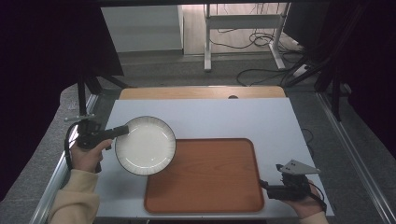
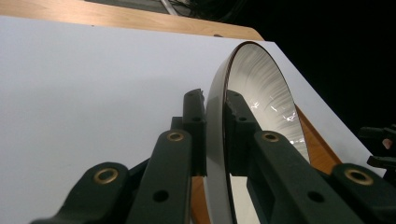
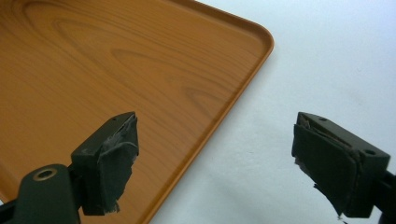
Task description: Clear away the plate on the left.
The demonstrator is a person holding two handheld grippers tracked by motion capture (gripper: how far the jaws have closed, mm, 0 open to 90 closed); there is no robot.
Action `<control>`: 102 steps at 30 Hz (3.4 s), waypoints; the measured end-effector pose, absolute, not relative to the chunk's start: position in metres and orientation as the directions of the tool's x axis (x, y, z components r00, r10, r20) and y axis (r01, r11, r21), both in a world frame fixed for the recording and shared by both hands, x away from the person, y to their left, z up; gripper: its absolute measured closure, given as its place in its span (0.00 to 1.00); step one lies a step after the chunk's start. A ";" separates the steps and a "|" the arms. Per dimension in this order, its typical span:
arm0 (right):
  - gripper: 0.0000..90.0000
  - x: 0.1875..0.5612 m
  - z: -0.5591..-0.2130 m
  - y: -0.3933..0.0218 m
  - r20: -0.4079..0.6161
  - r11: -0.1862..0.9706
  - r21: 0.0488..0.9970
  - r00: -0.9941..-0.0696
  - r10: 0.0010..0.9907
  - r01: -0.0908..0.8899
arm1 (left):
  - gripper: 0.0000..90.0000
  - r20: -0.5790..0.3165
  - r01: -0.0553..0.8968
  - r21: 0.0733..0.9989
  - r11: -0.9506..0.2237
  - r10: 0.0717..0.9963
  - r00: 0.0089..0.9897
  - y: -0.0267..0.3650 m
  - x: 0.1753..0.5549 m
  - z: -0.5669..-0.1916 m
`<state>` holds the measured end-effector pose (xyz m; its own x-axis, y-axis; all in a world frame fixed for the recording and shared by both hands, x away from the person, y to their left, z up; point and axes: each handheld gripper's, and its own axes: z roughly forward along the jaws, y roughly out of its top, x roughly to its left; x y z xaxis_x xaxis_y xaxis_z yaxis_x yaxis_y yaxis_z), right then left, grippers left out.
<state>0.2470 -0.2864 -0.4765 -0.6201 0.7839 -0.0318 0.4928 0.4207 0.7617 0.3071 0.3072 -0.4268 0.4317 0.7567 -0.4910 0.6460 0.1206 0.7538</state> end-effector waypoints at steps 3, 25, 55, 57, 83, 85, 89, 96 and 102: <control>0.17 0.247 -0.477 -0.287 -0.031 0.418 0.763 -0.618 0.786 0.493 | 0.91 -0.490 0.645 0.755 0.114 0.752 0.440 0.303 0.308 -0.426; 0.17 0.247 -0.475 -0.289 -0.030 0.411 0.769 -0.614 0.789 0.490 | 0.91 -0.483 0.641 0.765 0.061 0.712 0.510 0.260 0.317 -0.421; 0.17 0.247 -0.476 -0.289 -0.032 0.413 0.764 -0.610 0.792 0.496 | 0.90 -0.501 0.661 0.751 0.001 0.653 0.568 0.203 0.329 -0.427; 0.17 0.247 -0.476 -0.289 -0.031 0.411 0.765 -0.609 0.792 0.496 | 0.90 -0.506 0.664 0.748 0.000 0.648 0.569 0.200 0.330 -0.429; 0.17 0.248 -0.477 -0.289 -0.030 0.414 0.761 -0.611 0.791 0.499 | 0.90 -0.525 0.708 0.704 -0.064 0.624 0.579 0.152 0.339 -0.459; 0.17 0.248 -0.477 -0.289 -0.029 0.415 0.761 -0.612 0.790 0.499 | 0.90 -0.530 0.714 0.697 -0.069 0.621 0.577 0.148 0.340 -0.463; 0.17 0.248 -0.477 -0.288 -0.029 0.414 0.761 -0.611 0.791 0.499 | 0.90 -0.535 0.722 0.688 -0.073 0.621 0.573 0.144 0.341 -0.469; 0.17 0.248 -0.478 -0.288 -0.030 0.417 0.760 -0.614 0.789 0.499 | 0.89 -0.543 0.737 0.671 -0.078 0.626 0.560 0.136 0.344 -0.480; 0.17 0.248 -0.478 -0.288 -0.030 0.418 0.759 -0.614 0.788 0.499 | 0.89 -0.535 0.747 0.659 -0.090 0.641 0.550 0.131 0.347 -0.489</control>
<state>0.2479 -0.2883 -0.4781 -0.6145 0.7884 -0.0297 0.4992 0.4177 0.7591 0.3471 0.1312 -0.4890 0.5498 0.6413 -0.5352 0.7466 -0.0900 0.6591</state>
